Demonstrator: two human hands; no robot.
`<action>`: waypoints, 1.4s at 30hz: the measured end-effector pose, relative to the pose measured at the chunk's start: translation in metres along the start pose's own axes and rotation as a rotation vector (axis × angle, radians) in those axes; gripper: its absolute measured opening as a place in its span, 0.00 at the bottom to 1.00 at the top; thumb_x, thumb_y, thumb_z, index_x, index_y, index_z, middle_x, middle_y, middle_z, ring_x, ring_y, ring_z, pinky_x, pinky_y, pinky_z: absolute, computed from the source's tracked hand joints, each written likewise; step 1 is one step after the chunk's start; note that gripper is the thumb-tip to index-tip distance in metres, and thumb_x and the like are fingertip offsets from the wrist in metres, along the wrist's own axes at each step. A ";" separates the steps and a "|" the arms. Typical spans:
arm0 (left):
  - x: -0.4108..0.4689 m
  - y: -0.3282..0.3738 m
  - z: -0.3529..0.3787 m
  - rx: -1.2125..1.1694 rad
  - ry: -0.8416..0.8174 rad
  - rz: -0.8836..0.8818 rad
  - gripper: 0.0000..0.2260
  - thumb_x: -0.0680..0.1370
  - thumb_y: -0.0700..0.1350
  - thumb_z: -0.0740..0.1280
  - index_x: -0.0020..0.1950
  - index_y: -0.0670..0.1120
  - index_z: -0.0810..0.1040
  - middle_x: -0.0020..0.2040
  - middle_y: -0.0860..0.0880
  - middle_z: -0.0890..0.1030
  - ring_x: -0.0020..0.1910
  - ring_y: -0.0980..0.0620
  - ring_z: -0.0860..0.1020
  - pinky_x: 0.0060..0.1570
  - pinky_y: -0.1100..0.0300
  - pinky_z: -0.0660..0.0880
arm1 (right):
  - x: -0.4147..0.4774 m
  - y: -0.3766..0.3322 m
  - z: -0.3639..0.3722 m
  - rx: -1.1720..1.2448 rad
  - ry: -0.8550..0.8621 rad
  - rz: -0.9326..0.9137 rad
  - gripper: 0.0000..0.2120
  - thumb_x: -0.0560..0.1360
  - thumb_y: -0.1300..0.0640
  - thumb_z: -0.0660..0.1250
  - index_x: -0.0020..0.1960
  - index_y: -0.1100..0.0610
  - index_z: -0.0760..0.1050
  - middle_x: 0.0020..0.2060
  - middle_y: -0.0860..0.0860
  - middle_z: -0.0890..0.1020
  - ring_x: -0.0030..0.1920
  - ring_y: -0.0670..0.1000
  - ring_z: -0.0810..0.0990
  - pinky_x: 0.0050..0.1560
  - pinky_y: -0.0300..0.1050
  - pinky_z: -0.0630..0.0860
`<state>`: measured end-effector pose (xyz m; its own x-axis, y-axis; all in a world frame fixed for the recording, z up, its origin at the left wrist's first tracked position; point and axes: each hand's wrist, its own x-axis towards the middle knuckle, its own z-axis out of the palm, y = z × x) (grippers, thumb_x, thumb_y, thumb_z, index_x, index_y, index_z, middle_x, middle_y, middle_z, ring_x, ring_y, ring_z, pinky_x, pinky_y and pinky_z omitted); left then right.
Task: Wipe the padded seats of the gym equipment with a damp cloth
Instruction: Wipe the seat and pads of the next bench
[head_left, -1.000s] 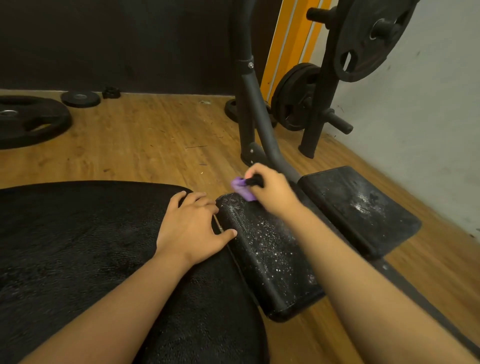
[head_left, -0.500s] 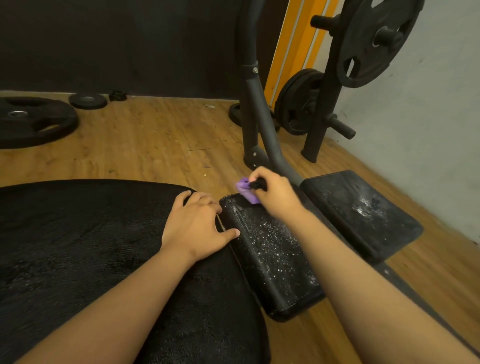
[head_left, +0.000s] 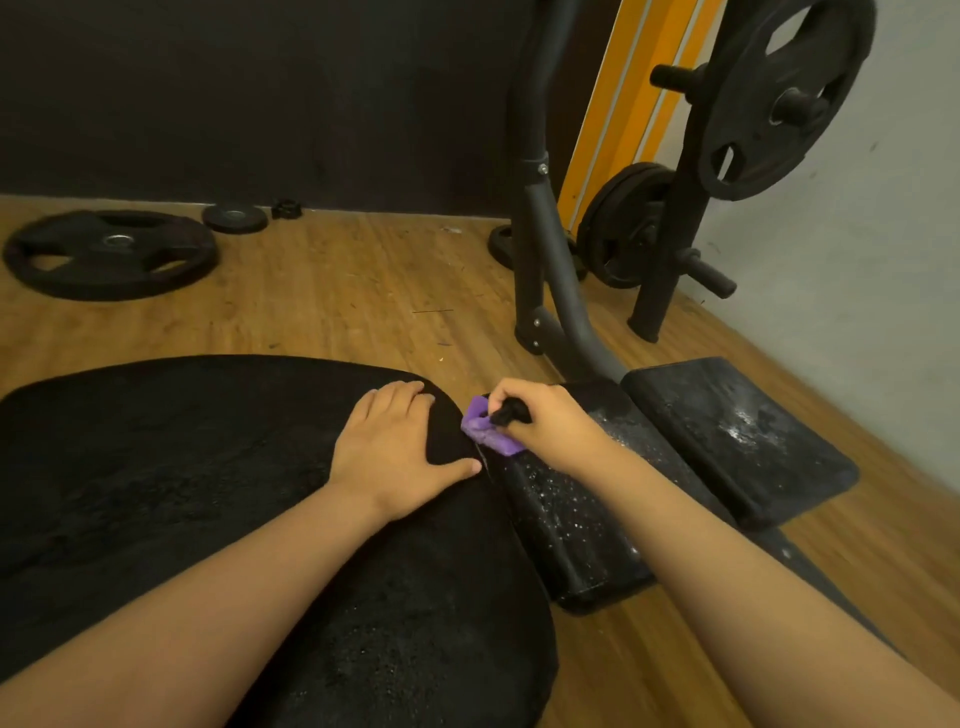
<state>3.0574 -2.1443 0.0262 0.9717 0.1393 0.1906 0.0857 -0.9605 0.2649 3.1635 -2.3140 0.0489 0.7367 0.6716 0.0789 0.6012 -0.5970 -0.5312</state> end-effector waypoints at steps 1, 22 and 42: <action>-0.005 -0.004 0.000 0.012 -0.001 0.007 0.41 0.71 0.73 0.57 0.76 0.48 0.60 0.77 0.49 0.59 0.77 0.51 0.54 0.76 0.53 0.48 | 0.007 -0.003 0.002 0.008 0.014 0.015 0.07 0.74 0.62 0.67 0.42 0.50 0.74 0.39 0.47 0.79 0.40 0.45 0.76 0.40 0.37 0.70; -0.001 -0.002 -0.005 -0.015 -0.084 0.052 0.37 0.74 0.68 0.59 0.76 0.46 0.62 0.77 0.48 0.59 0.77 0.50 0.54 0.75 0.52 0.48 | -0.026 -0.016 0.012 -0.150 -0.077 -0.066 0.05 0.76 0.60 0.66 0.51 0.55 0.73 0.45 0.49 0.79 0.47 0.50 0.74 0.43 0.36 0.66; -0.047 0.041 0.007 -0.015 -0.098 0.087 0.29 0.80 0.60 0.56 0.77 0.49 0.59 0.78 0.52 0.57 0.77 0.54 0.51 0.75 0.52 0.47 | -0.120 -0.012 0.007 -0.053 -0.042 -0.072 0.05 0.75 0.58 0.69 0.49 0.53 0.75 0.42 0.48 0.77 0.45 0.43 0.71 0.44 0.36 0.67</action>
<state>3.0164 -2.1919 0.0211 0.9923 0.0308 0.1202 -0.0023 -0.9639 0.2661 3.0658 -2.3840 0.0403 0.6782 0.7307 0.0787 0.6681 -0.5683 -0.4803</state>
